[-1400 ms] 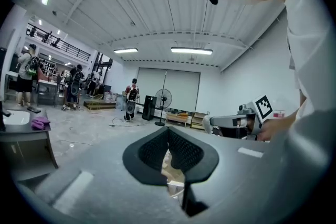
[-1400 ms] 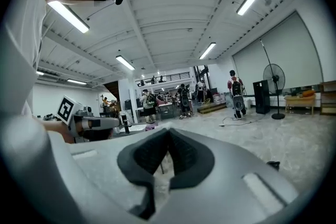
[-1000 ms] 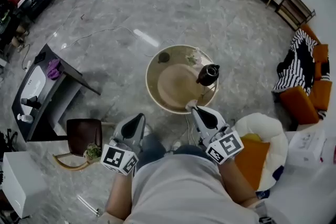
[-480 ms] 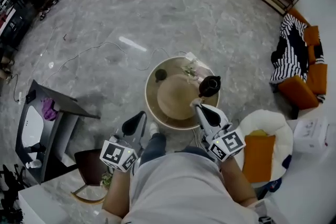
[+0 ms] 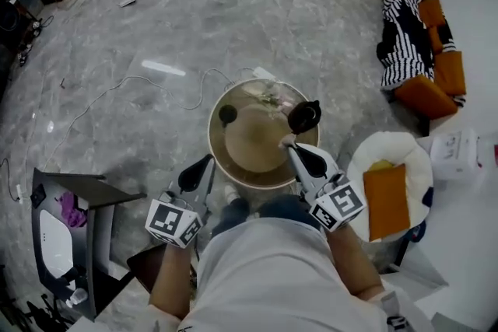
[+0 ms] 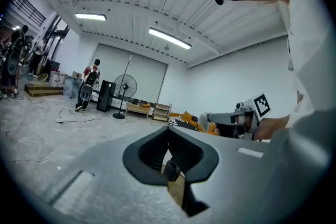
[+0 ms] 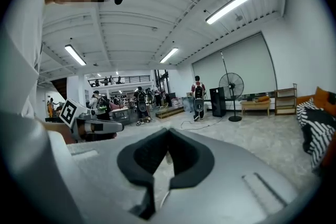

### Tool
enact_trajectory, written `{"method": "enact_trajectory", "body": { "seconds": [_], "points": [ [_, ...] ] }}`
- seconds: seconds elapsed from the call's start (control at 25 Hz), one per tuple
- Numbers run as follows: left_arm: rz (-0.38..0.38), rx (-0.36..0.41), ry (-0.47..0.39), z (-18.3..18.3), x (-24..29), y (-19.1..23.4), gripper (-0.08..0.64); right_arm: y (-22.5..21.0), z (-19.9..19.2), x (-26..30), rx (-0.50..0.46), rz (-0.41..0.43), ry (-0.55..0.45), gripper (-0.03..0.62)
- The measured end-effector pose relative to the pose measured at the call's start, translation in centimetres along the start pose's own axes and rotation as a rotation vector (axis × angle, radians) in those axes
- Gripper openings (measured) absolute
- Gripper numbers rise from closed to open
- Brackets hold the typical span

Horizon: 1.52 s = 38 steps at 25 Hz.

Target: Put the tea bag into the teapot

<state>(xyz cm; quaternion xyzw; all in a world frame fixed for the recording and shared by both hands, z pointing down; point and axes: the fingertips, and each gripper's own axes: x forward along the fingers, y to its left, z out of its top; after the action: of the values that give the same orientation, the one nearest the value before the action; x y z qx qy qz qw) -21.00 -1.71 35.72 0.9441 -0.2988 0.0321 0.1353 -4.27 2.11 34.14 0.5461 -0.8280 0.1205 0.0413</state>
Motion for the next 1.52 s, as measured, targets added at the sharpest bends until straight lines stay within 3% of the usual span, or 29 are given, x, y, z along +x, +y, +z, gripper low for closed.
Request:
{"method": "enact_trajectory", "body": {
  "seconds": [0.48, 0.72, 1.12, 1.52],
  "points": [
    [-0.200, -0.001, 0.093, -1.4, 6.8, -0.7, 0.008, -6.4, -2.8, -1.6, 0.070, -0.231, 0.066, 0.003],
    [-0.228, -0.007, 0.153, -2.8, 10.3, -1.7, 0.008, -11.4, -5.0, -2.5, 0.117, -0.294, 0.114, 0.003],
    [-0.139, -0.012, 0.218, -3.5, 16.4, -3.7, 0.008, -21.2, -9.3, -2.0, 0.167, -0.235, 0.222, 0.003],
    [0.025, -0.023, 0.276, -3.7, 20.4, -3.6, 0.008, -29.9, -15.1, 1.5, 0.172, -0.137, 0.347, 0.003]
  ]
}}
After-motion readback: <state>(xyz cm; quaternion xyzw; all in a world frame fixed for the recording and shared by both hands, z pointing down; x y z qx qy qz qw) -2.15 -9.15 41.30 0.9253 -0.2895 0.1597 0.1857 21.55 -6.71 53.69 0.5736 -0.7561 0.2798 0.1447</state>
